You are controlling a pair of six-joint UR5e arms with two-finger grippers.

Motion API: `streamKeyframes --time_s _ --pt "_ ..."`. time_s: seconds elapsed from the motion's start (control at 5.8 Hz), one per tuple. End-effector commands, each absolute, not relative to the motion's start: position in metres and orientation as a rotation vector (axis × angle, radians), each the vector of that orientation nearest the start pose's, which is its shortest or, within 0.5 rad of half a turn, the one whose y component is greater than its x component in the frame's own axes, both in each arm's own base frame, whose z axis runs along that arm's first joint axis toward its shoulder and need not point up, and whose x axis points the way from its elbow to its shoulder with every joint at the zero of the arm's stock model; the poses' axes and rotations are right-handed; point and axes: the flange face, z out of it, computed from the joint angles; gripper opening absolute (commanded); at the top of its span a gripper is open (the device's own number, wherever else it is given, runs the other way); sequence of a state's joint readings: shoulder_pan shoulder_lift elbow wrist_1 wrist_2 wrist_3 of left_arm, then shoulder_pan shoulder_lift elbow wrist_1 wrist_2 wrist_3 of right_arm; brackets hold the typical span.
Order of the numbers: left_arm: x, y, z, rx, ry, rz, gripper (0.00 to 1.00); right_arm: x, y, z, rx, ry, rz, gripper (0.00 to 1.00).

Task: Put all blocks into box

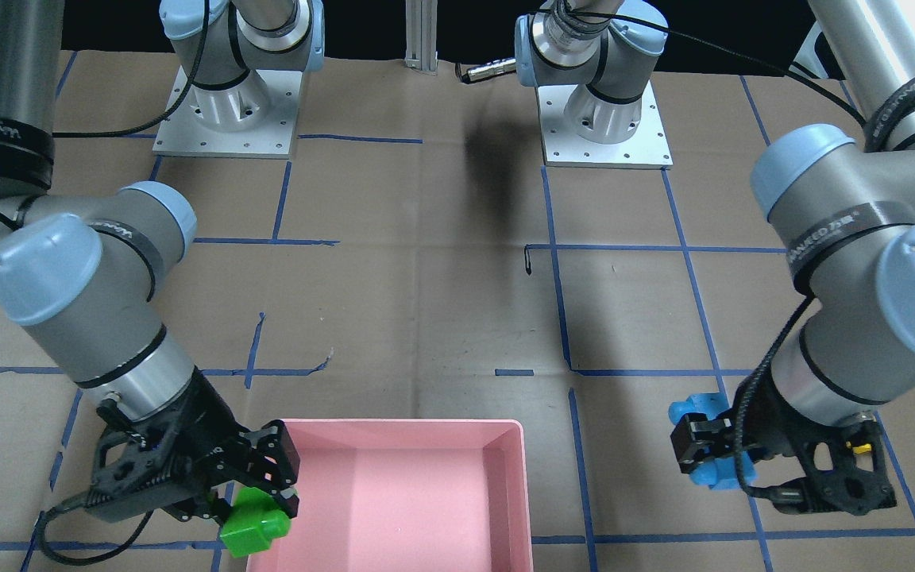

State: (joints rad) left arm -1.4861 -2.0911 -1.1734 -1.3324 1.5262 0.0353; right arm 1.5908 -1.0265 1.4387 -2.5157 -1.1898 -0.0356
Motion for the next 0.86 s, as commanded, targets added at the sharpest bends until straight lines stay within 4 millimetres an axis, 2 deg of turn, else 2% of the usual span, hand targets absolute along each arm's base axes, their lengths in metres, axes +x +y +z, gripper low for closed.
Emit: streamKeyframes --time_s 0.0,0.17,0.34,0.52,0.69 --pt "-0.110 -0.722 0.374 -0.087 3.184 -0.136 0.19 0.212 -0.709 0.326 -0.183 2.651 -0.716 0.99" --pt "-0.113 -0.726 0.367 -0.095 3.188 -0.125 0.19 0.211 -0.710 0.326 -0.185 2.652 -0.718 1.00" --pt "-0.130 -0.728 0.359 -0.172 3.193 -0.124 0.19 0.211 -0.710 0.325 -0.184 2.654 -0.716 1.00" --pt "-0.180 -0.727 0.349 -0.197 3.204 -0.135 0.19 0.202 -0.709 0.328 -0.169 2.662 -0.709 1.00" --pt "-0.234 -0.733 0.328 -0.300 3.207 -0.145 0.19 0.165 -0.712 0.340 -0.161 2.688 -0.751 1.00"
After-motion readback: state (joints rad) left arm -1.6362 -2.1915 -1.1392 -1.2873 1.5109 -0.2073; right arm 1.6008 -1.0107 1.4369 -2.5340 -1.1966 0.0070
